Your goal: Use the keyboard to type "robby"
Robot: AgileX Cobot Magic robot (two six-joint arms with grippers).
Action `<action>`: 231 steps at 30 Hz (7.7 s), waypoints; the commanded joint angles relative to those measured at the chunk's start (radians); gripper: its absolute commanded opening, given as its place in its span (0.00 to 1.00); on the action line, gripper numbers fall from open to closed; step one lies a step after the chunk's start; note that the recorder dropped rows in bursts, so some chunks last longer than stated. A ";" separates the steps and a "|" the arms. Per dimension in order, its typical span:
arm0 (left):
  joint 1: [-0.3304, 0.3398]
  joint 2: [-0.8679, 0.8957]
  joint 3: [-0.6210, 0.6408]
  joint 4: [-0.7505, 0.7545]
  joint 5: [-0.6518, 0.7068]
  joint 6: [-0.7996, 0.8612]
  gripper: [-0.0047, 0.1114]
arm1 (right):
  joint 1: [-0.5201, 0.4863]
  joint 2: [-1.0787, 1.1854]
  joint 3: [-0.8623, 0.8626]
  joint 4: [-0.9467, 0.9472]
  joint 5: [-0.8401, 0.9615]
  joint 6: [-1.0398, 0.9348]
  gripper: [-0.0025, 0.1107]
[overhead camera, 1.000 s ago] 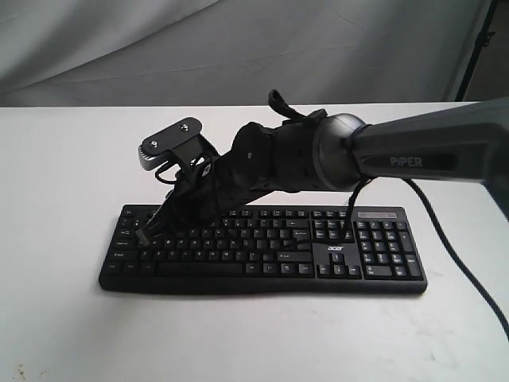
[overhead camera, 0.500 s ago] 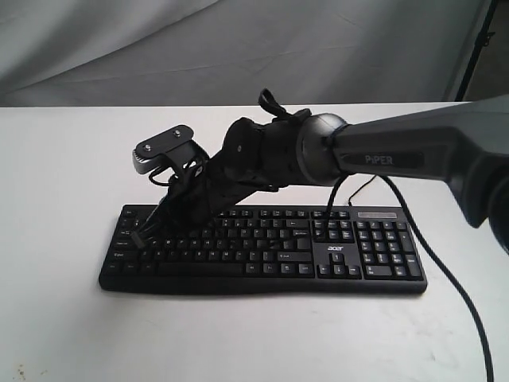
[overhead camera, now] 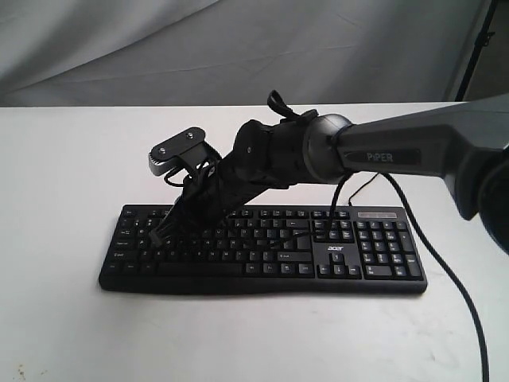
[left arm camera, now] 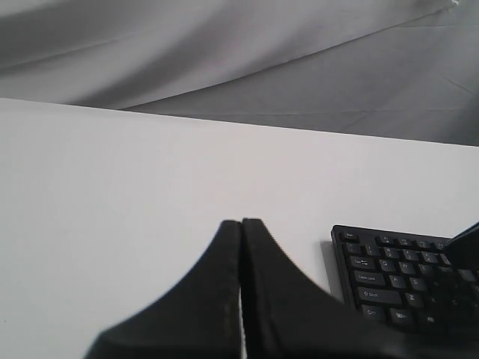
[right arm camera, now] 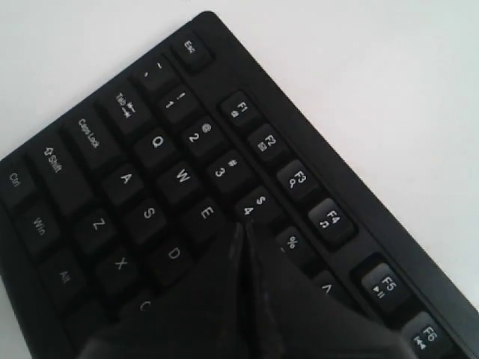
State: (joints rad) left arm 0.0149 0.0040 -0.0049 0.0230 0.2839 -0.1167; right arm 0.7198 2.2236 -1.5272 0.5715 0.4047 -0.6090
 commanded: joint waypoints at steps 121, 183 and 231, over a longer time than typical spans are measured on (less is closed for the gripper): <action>-0.003 -0.004 0.005 -0.009 -0.002 -0.005 0.04 | 0.038 -0.156 0.222 0.023 -0.061 0.014 0.02; -0.003 -0.004 0.005 -0.009 -0.002 -0.005 0.04 | -0.005 -0.183 0.222 -0.050 -0.094 0.018 0.02; -0.003 -0.004 0.005 -0.009 -0.002 -0.004 0.04 | -0.069 -0.241 0.230 -0.067 -0.057 0.015 0.02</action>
State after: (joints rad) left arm 0.0149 0.0040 -0.0049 0.0230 0.2839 -0.1167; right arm 0.6690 2.0339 -1.3452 0.5178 0.3618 -0.5960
